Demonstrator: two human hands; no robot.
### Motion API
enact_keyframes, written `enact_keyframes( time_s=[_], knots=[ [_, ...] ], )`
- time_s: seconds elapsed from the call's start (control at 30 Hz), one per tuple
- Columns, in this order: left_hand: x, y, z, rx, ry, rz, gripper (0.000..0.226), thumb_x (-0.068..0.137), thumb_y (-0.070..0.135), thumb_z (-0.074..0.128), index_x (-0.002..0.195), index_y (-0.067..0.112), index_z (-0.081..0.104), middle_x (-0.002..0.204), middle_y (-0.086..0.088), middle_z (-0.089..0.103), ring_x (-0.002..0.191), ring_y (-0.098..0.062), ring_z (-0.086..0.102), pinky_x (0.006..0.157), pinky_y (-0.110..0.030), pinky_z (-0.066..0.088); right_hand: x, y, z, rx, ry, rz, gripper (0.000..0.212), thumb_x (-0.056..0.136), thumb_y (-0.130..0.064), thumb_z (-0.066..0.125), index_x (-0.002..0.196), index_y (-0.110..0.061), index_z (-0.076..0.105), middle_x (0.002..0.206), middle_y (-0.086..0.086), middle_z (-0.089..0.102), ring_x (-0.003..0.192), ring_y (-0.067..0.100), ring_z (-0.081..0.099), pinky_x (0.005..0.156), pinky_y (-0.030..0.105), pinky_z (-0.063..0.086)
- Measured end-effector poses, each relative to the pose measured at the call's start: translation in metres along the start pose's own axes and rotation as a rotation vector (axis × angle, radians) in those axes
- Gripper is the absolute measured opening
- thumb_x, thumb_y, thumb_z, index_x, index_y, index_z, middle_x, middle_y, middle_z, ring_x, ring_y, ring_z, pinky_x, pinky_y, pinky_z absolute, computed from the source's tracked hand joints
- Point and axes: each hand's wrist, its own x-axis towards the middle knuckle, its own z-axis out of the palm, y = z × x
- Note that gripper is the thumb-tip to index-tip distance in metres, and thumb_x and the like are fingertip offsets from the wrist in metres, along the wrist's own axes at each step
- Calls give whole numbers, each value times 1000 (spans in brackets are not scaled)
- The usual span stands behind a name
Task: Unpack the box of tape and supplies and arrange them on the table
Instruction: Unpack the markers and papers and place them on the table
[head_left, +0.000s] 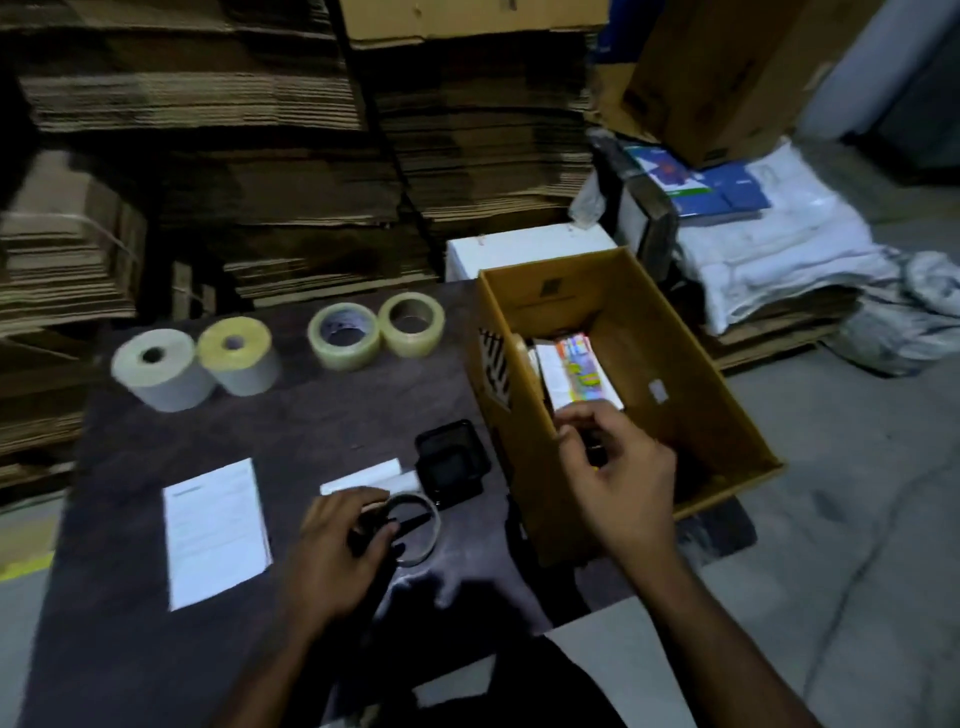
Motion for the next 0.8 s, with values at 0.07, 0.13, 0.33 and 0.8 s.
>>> enact_keyframes(
  time_s=[0.07, 0.13, 0.33, 0.8],
  knots=[
    [13, 28, 9, -50, -10, 66, 34, 81, 53, 55, 109, 36, 63, 108, 22, 58, 105, -6, 53, 84, -30, 46, 30, 22, -15, -45, -5, 37, 11, 87, -15, 66, 92, -24, 70, 83, -11, 73, 76, -1, 67, 71, 22, 52],
    [27, 61, 17, -90, -23, 88, 37, 81, 51, 58, 114, 36, 62, 105, 18, 60, 100, -8, 56, 82, -32, 49, 69, 52, -21, -148, -105, 120, 11, 86, -18, 65, 95, -22, 71, 86, -6, 74, 79, 2, 66, 75, 24, 50],
    [47, 136, 52, -220, -16, 134, 32, 78, 49, 59, 110, 48, 59, 115, 37, 52, 104, 20, 51, 82, -1, 38, 187, 147, 34, -516, -561, 322, 32, 87, -29, 59, 113, -14, 68, 119, 15, 67, 112, 31, 61, 91, 31, 48],
    [82, 162, 93, 248, 86, 390, 33, 89, 27, 46, 109, 19, 71, 134, -4, 60, 114, -22, 48, 80, -36, 52, 185, 199, 100, -616, -328, 452, 54, 96, -36, 47, 144, -13, 35, 146, 23, 34, 130, 40, 36, 108, 46, 35]
  ],
)
